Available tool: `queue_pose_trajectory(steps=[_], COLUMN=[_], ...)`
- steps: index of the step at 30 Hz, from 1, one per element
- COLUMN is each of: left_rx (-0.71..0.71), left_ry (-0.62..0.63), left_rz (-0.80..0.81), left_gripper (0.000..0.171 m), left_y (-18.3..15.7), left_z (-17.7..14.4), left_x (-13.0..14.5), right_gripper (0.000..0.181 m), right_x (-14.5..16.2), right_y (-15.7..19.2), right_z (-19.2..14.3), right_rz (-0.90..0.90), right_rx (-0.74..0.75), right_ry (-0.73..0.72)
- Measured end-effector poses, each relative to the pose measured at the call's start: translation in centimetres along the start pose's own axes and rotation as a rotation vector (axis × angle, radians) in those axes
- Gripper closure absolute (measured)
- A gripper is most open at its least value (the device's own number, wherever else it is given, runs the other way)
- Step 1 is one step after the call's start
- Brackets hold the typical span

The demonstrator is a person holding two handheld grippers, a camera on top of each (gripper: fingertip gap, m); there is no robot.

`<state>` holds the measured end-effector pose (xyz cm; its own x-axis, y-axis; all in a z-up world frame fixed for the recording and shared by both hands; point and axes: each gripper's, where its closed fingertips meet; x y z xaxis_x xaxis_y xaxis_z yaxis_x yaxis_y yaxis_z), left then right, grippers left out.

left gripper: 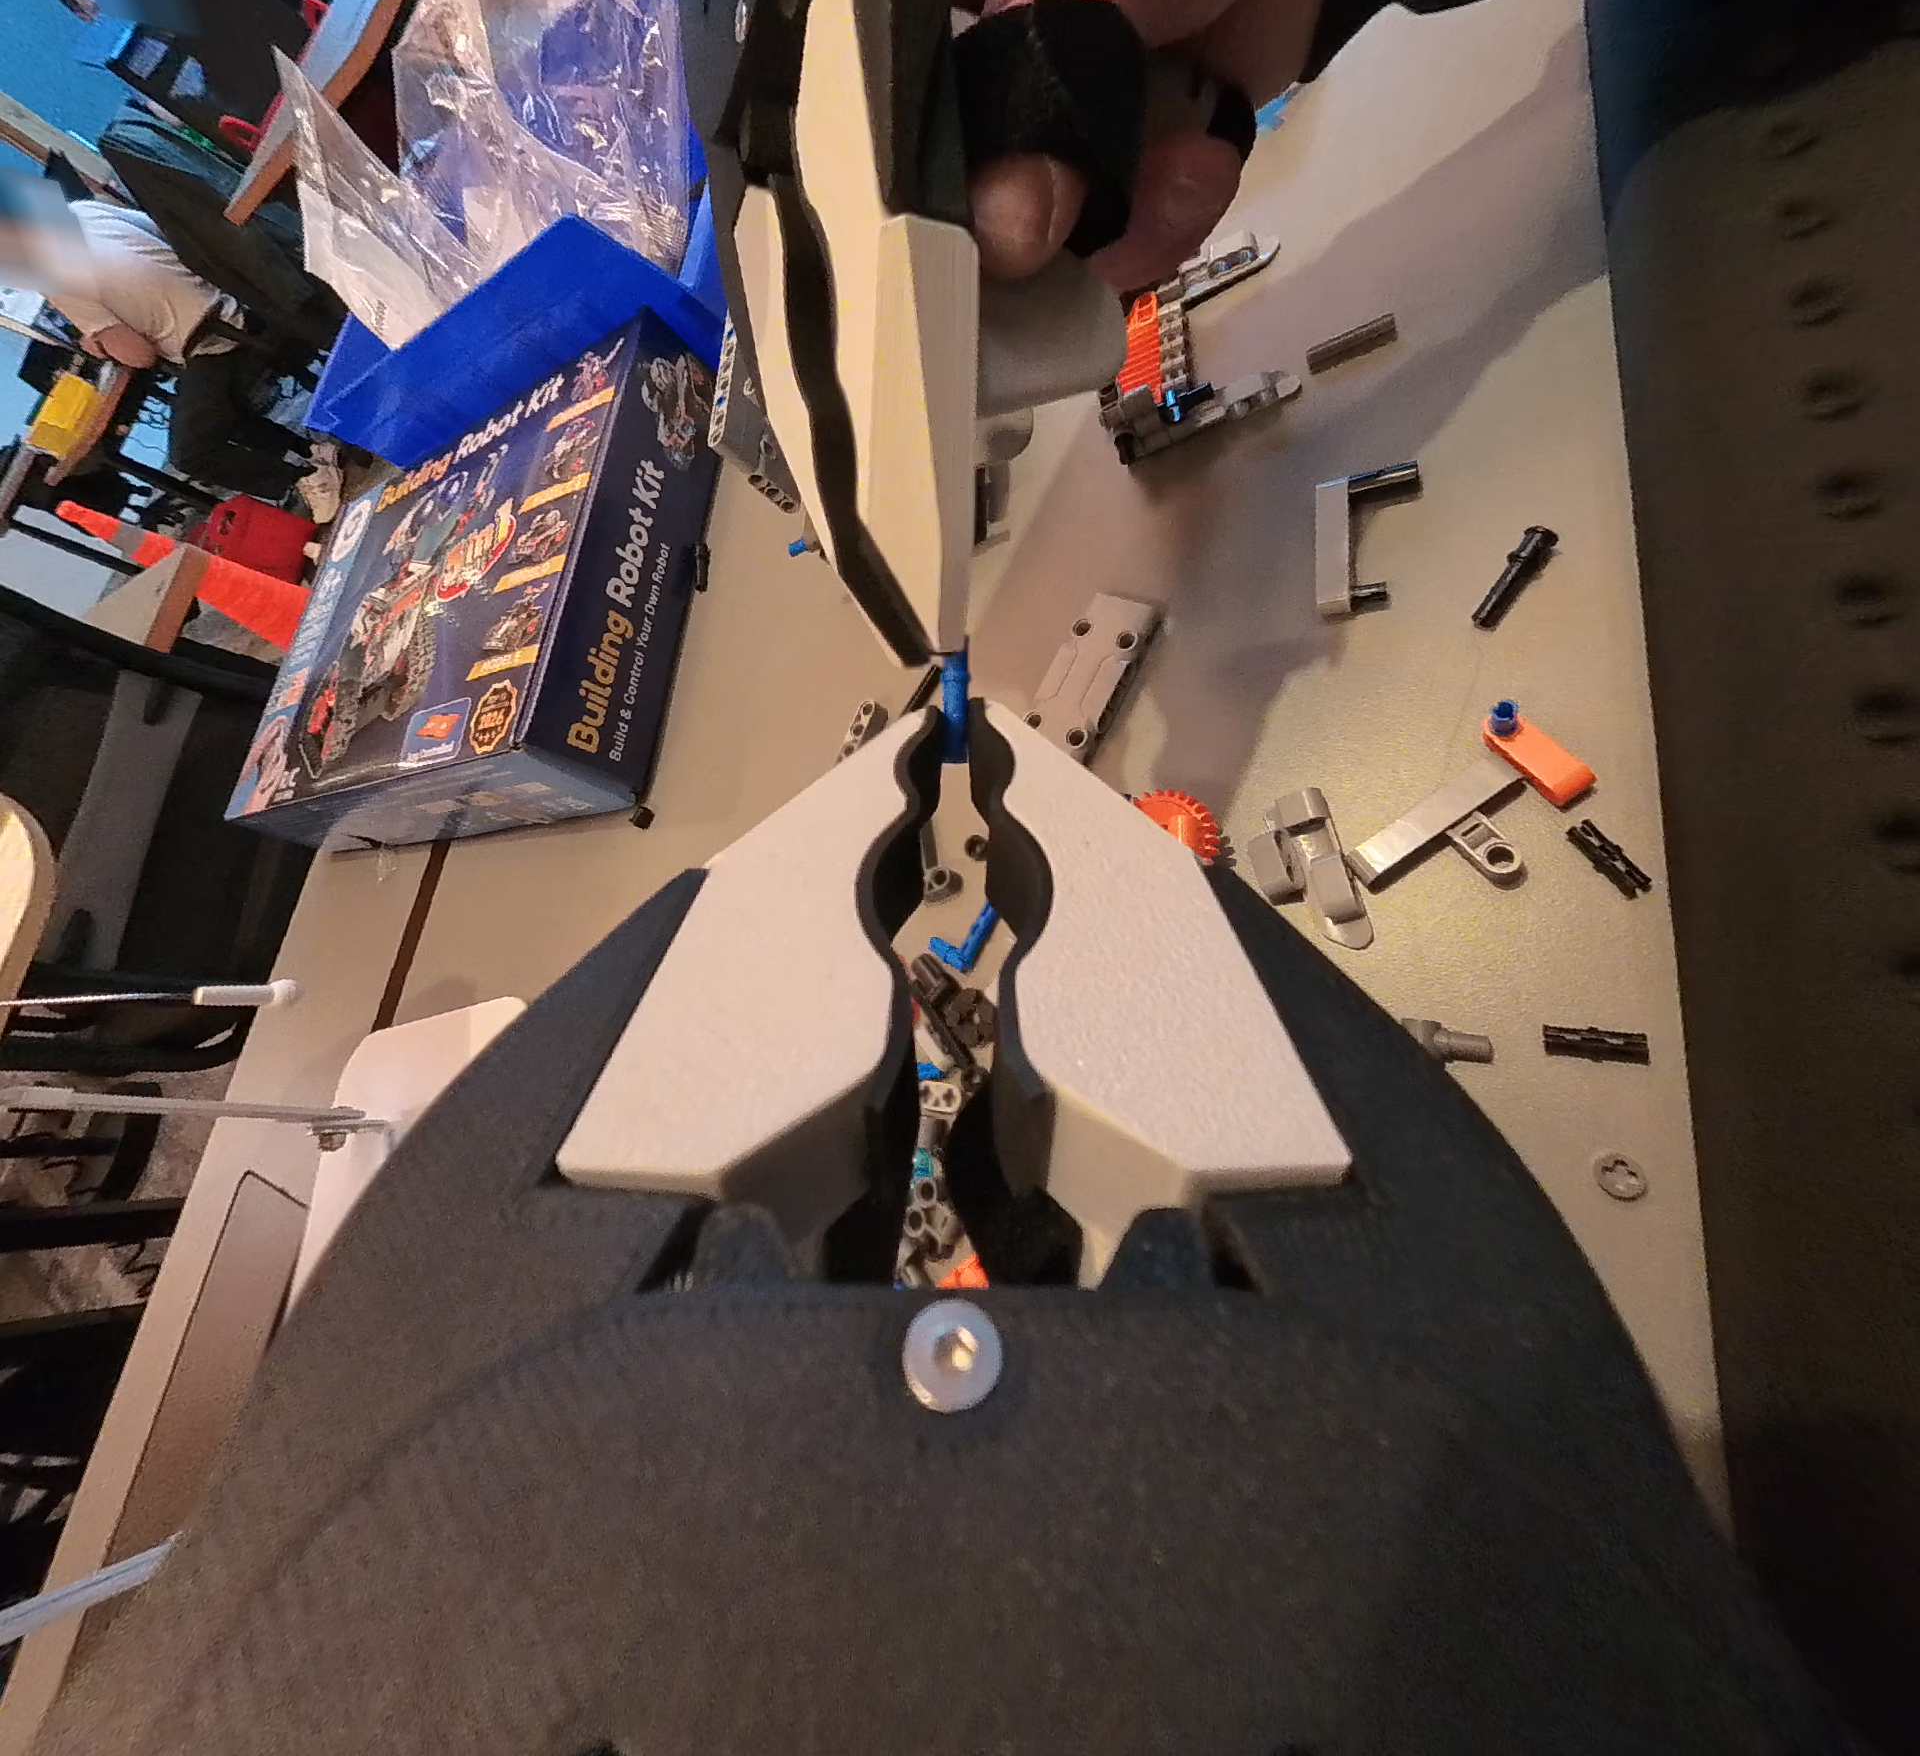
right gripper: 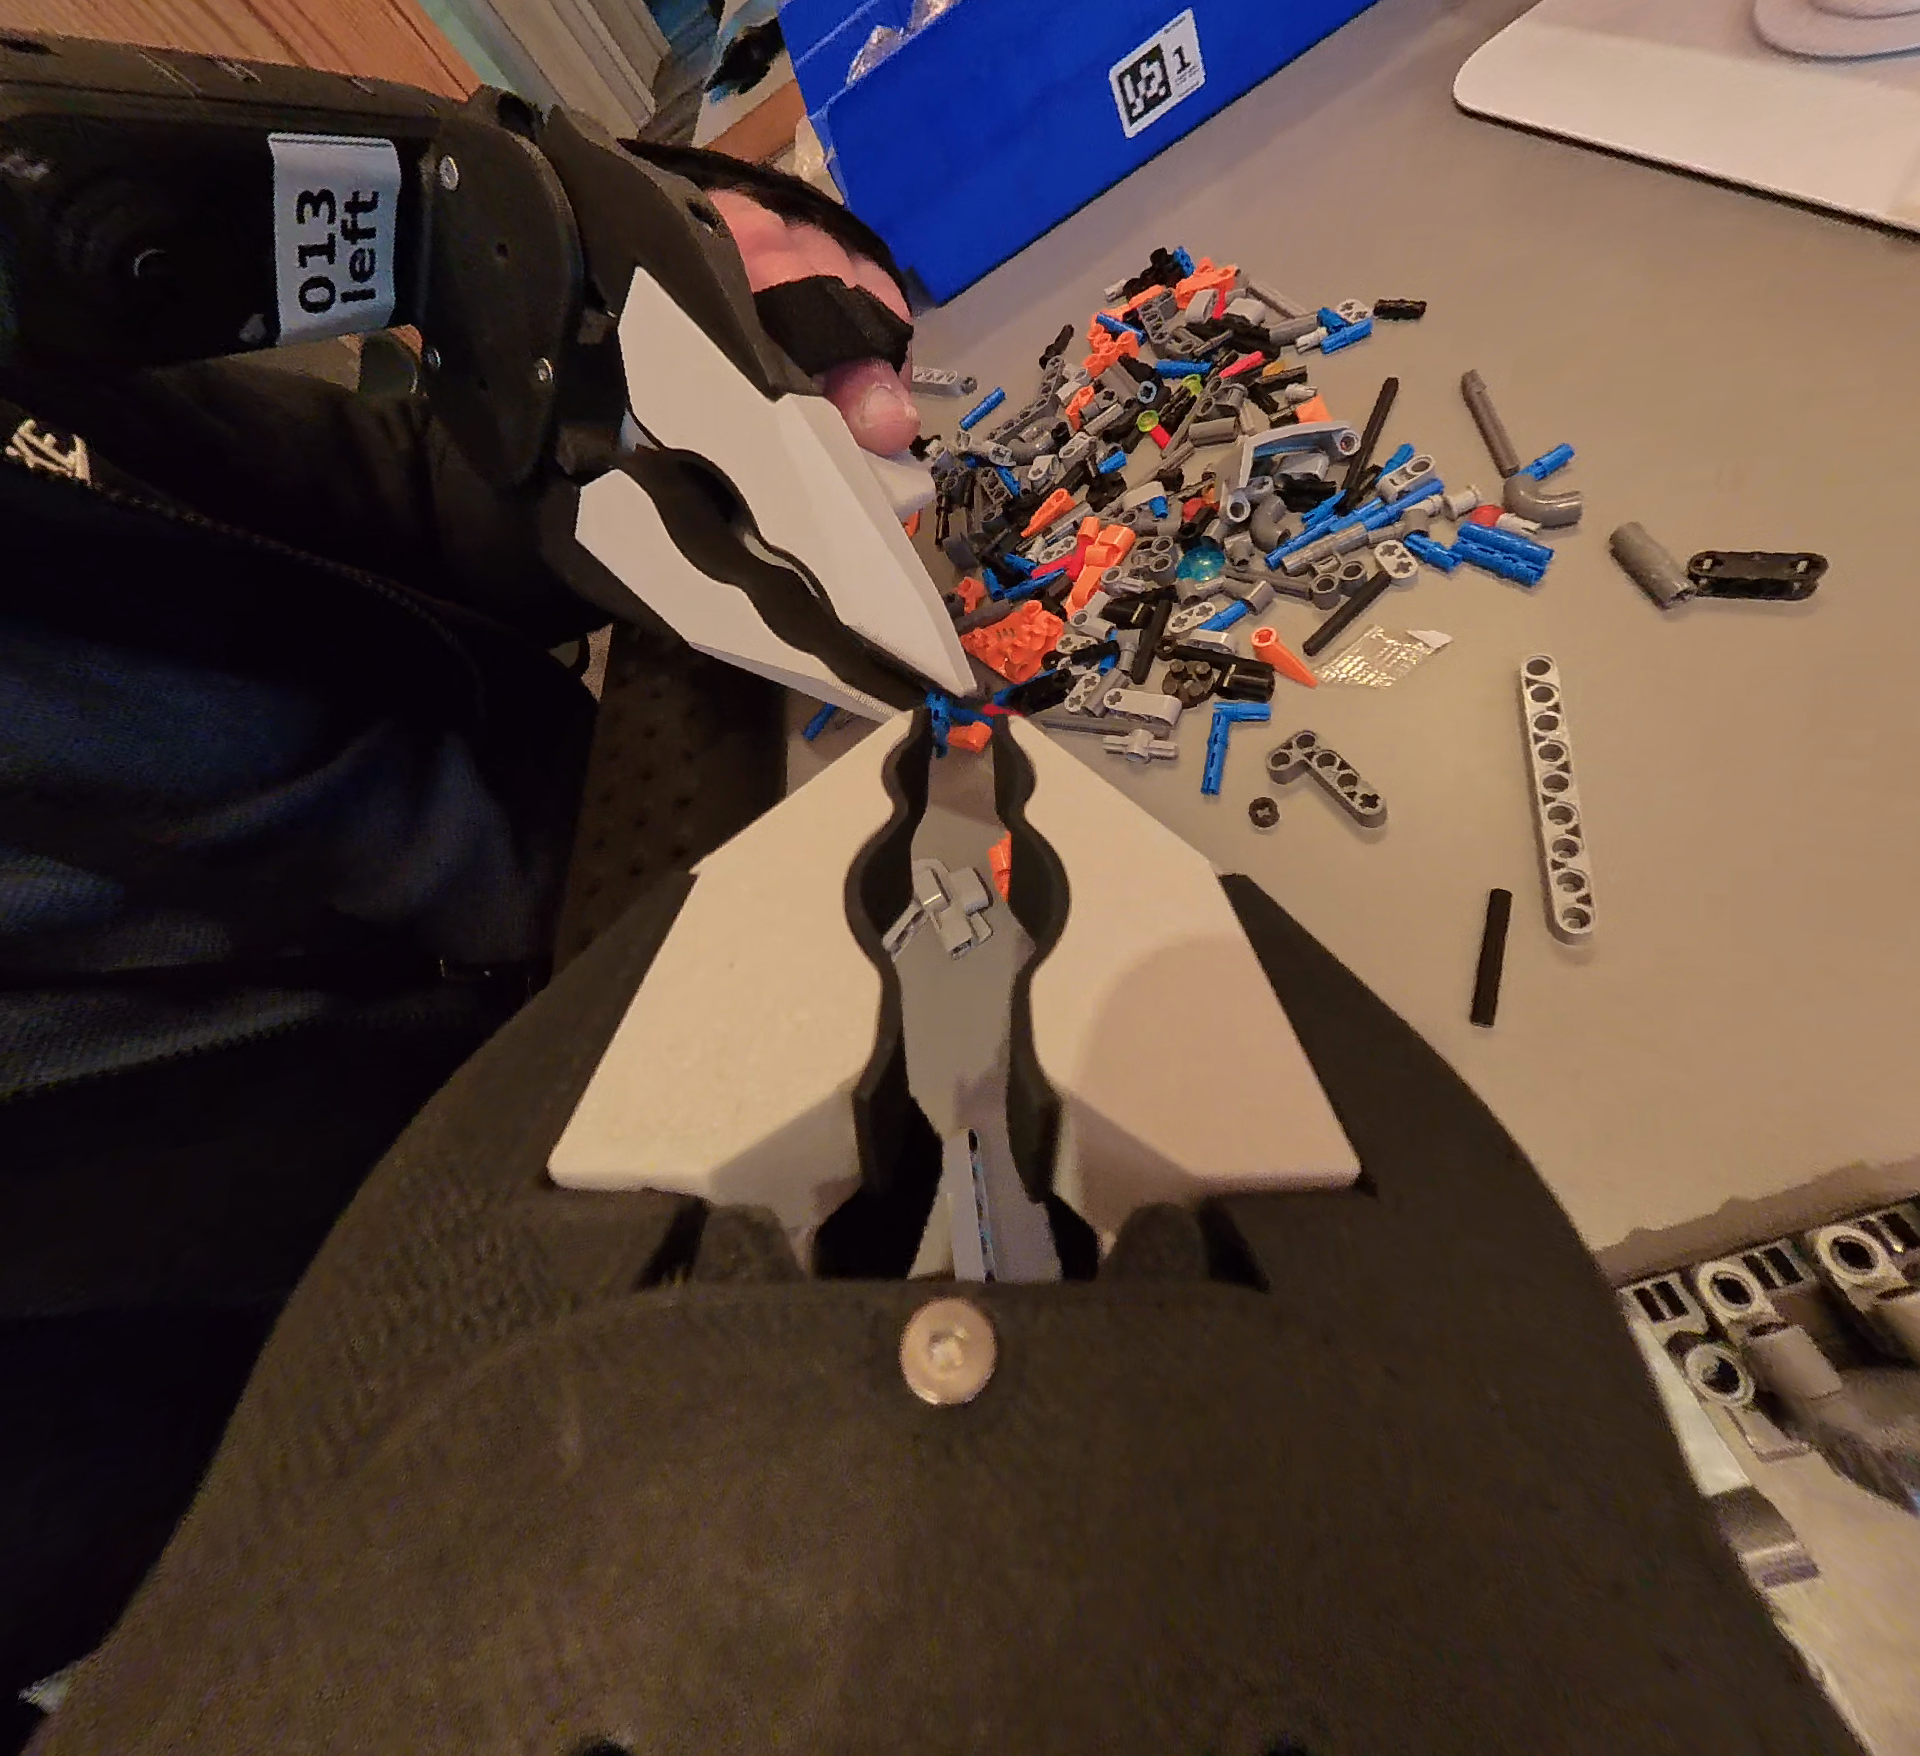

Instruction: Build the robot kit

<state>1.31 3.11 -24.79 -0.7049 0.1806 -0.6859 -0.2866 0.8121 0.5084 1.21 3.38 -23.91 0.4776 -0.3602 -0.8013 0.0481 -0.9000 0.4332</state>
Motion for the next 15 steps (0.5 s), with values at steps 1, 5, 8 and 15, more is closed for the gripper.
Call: queue_pose_trajectory(steps=[1, 5, 8, 15], left_rx=[0.001, -0.003, -0.004, 0.046], left_ry=[0.004, 0.009, 0.022, 0.103], left_rz=[0.005, 0.013, 0.016, 0.049], left_gripper=[0.170, 0.170, 0.170, 0.169], left_y=[-0.1, -0.1, -0.2, -1.5], left_z=[0.0, 0.0, 0.1, 1.1], left_x=[0.0, -0.1, 0.1, 1.4], right_gripper=[0.172, 0.171, 0.178, 0.178], right_x=[0.1, 0.5, 0.6, 2.6], right_y=[0.1, 0.3, 0.4, -0.3], right_z=[0.1, 0.5, 0.6, 1.4], right_rz=[-0.010, -0.031, -0.062, -0.216], right_rx=[-0.001, -0.001, 0.015, 0.142], right_ry=[0.005, 0.037, 0.047, 0.196])
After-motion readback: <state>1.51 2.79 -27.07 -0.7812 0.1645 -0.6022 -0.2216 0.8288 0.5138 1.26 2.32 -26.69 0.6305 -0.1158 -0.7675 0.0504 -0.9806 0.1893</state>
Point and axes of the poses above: each gripper's, where its closed fingertips meet, z out along the fingers, x out of its underside, y = z × x across the jaws, and after that the axes turned 3 degrees about x, right-handed
